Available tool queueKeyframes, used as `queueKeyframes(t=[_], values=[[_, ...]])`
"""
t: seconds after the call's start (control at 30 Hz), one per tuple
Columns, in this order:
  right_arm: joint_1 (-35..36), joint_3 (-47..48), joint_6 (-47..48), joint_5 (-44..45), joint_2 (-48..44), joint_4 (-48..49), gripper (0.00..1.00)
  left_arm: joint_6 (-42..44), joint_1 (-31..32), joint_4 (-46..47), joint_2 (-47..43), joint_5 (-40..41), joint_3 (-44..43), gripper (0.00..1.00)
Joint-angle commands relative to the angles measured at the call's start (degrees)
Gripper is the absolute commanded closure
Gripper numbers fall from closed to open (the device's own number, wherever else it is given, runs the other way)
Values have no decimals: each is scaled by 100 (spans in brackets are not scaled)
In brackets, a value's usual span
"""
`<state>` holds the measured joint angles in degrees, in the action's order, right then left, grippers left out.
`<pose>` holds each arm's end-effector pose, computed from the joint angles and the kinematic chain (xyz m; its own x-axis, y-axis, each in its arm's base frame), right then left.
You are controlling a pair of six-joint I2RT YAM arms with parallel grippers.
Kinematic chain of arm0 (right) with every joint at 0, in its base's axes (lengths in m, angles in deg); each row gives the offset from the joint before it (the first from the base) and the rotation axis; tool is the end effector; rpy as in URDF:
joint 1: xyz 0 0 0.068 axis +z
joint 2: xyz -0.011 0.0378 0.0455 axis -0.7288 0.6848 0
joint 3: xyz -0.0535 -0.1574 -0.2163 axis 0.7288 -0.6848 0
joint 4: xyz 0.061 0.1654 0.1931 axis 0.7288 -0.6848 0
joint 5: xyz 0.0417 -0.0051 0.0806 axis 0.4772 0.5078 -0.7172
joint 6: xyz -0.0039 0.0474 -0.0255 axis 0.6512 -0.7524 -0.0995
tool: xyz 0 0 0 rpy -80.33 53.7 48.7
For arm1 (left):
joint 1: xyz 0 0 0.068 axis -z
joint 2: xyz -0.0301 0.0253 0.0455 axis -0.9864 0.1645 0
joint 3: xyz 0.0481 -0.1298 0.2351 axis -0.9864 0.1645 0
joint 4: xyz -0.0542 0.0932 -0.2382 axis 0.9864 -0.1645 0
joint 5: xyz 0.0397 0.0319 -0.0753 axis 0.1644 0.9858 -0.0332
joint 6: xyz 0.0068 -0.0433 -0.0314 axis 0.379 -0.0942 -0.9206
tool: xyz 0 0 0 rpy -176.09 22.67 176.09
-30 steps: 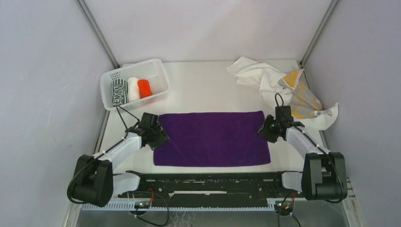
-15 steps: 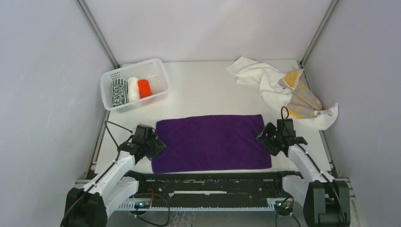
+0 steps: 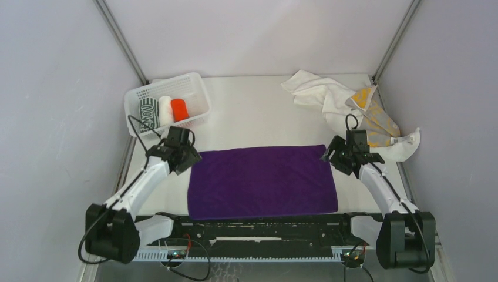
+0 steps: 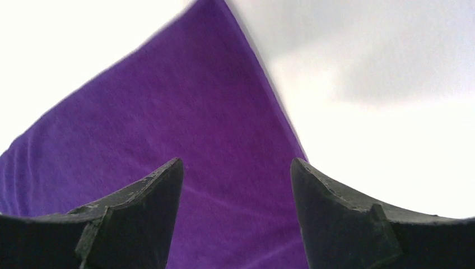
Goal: Roll the towels
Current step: Flatten out the towel at the center of the board, then fold the towel at the center of the board.
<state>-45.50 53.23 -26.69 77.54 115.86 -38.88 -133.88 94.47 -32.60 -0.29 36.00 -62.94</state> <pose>0.1965 0.0071 0.1964 -0.7277 0.5510 -0.4085 0.4273 0.8301 0.3584 0.1969 -0.0406 0.2195 -0.6628 -0.5845 -0.4681 -0.5493 0.8043 -0.2266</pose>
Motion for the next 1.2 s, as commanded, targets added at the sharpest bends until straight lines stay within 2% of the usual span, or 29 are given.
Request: queueKeyframes(t=[0.0, 0.1, 0.23, 0.3, 0.4, 0.63, 0.8, 0.97, 1.07, 1.17], values=[[44, 469, 666, 199, 489, 759, 30, 688, -119, 319, 899, 520, -710, 37], [60, 846, 793, 362, 998, 810, 31, 819, -144, 530, 1618, 498, -1087, 39], [91, 1293, 898, 399, 1652, 729, 32, 934, -148, 786, 2441, 404, -1549, 47], [129, 1376, 916, 399, 1786, 758, 33, 951, -150, 709, 2749, 435, -1798, 52], [162, 1398, 929, 462, 1856, 799, 33, 1098, -152, 690, 2970, 432, -1922, 53], [169, 1452, 950, 529, 1945, 849, 34, 1072, -332, 790, 3069, 233, -1890, 51], [168, 1506, 959, 552, 2010, 818, 34, 1017, -488, 948, 3187, -220, -1836, 53], [165, 1514, 992, 549, 1986, 798, 34, 1048, -802, 1091, 3086, -1097, -1610, 55], [167, 1529, 1015, 559, 1960, 792, 34, 1487, -903, 628, 2779, -1066, -1717, 53], [172, 1525, 1024, 541, 1962, 892, 34, 2332, -904, -54, 2580, -1074, -2032, 50]])
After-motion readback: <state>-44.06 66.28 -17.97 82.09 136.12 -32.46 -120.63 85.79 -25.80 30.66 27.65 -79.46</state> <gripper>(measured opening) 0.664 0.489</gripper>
